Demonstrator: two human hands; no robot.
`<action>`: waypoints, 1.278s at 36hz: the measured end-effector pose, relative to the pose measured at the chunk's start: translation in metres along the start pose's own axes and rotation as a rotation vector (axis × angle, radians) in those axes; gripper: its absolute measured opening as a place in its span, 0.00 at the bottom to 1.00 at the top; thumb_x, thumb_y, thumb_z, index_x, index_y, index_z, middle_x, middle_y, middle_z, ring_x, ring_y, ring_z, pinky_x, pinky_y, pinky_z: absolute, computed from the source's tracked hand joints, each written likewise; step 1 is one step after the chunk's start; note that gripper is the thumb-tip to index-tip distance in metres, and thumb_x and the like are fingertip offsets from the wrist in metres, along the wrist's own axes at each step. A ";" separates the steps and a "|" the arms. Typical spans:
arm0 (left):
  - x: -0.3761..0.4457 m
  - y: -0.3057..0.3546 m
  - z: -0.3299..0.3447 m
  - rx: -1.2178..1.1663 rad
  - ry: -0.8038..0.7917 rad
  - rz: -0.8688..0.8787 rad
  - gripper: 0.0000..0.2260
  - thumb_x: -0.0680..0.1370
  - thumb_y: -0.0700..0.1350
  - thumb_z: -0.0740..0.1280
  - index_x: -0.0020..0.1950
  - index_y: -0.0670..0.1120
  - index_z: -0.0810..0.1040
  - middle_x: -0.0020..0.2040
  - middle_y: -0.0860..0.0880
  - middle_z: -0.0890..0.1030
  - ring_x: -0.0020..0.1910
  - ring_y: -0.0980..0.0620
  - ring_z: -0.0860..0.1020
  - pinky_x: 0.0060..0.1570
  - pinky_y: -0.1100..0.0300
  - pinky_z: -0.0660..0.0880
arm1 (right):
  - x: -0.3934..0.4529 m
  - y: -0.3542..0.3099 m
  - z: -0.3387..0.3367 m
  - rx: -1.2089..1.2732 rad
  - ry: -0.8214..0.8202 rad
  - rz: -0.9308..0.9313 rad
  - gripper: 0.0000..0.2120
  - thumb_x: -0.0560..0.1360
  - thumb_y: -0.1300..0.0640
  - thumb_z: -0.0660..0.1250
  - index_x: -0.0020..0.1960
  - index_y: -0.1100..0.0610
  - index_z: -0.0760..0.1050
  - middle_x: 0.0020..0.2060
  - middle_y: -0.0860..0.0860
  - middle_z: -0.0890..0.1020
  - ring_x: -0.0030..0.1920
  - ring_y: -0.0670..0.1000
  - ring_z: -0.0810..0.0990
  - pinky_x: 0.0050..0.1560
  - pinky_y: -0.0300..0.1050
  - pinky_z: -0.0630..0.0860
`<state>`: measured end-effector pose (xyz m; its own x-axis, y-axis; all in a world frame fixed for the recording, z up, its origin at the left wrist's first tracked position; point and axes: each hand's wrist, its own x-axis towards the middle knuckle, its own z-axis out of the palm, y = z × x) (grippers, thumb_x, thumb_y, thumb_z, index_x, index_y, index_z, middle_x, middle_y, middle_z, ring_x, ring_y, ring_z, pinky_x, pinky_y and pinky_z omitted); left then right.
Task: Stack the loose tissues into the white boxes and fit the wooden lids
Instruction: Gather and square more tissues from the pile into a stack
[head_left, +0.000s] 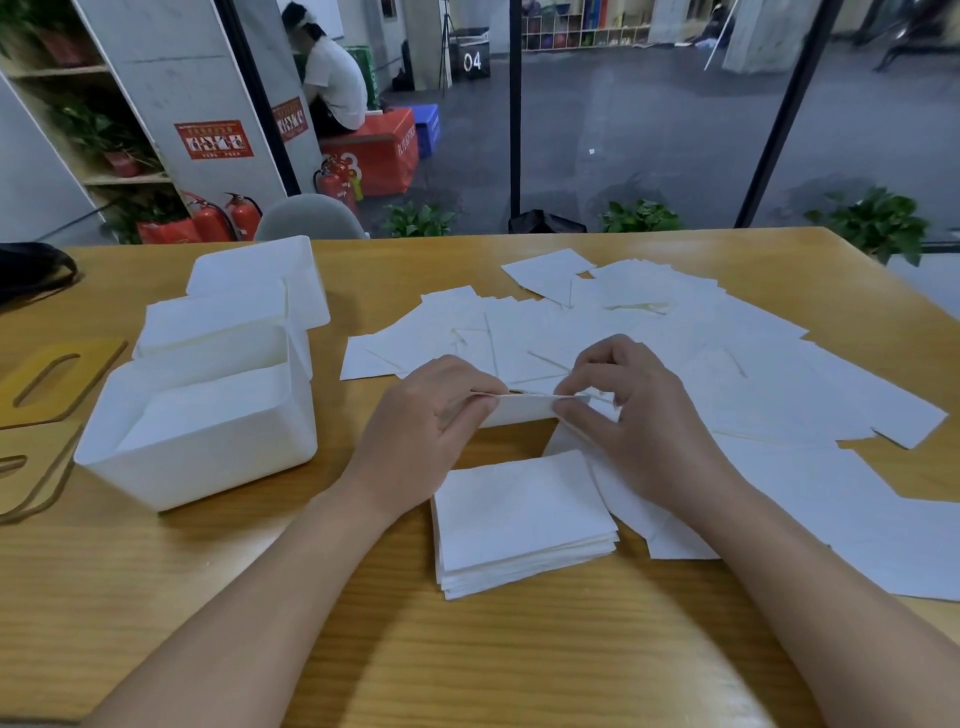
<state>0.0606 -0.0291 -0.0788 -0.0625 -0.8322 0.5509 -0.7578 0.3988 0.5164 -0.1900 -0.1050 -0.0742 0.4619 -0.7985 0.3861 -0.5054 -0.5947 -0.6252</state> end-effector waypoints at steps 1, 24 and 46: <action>0.000 -0.001 -0.001 -0.006 0.010 -0.011 0.06 0.86 0.44 0.72 0.59 0.51 0.88 0.53 0.60 0.85 0.57 0.55 0.83 0.56 0.67 0.76 | 0.000 -0.001 -0.001 0.023 0.012 -0.002 0.02 0.82 0.52 0.75 0.52 0.45 0.85 0.54 0.39 0.78 0.58 0.44 0.76 0.53 0.33 0.67; -0.006 -0.019 -0.041 -0.507 -0.521 -0.375 0.26 0.81 0.47 0.76 0.76 0.62 0.75 0.31 0.49 0.74 0.29 0.49 0.66 0.29 0.61 0.67 | -0.002 -0.004 -0.018 0.371 -0.449 0.189 0.08 0.80 0.53 0.76 0.57 0.44 0.85 0.27 0.53 0.75 0.27 0.50 0.71 0.32 0.37 0.70; 0.032 -0.012 0.013 0.044 -0.107 -0.310 0.08 0.86 0.47 0.66 0.60 0.57 0.83 0.54 0.62 0.82 0.56 0.60 0.78 0.53 0.63 0.74 | -0.007 -0.004 -0.004 0.141 -0.388 0.077 0.06 0.76 0.39 0.78 0.48 0.39 0.86 0.29 0.43 0.75 0.30 0.43 0.72 0.32 0.36 0.69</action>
<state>0.0593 -0.0660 -0.0760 0.1098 -0.9481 0.2984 -0.7784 0.1047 0.6190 -0.1938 -0.0976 -0.0719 0.6807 -0.7295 0.0668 -0.4571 -0.4943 -0.7394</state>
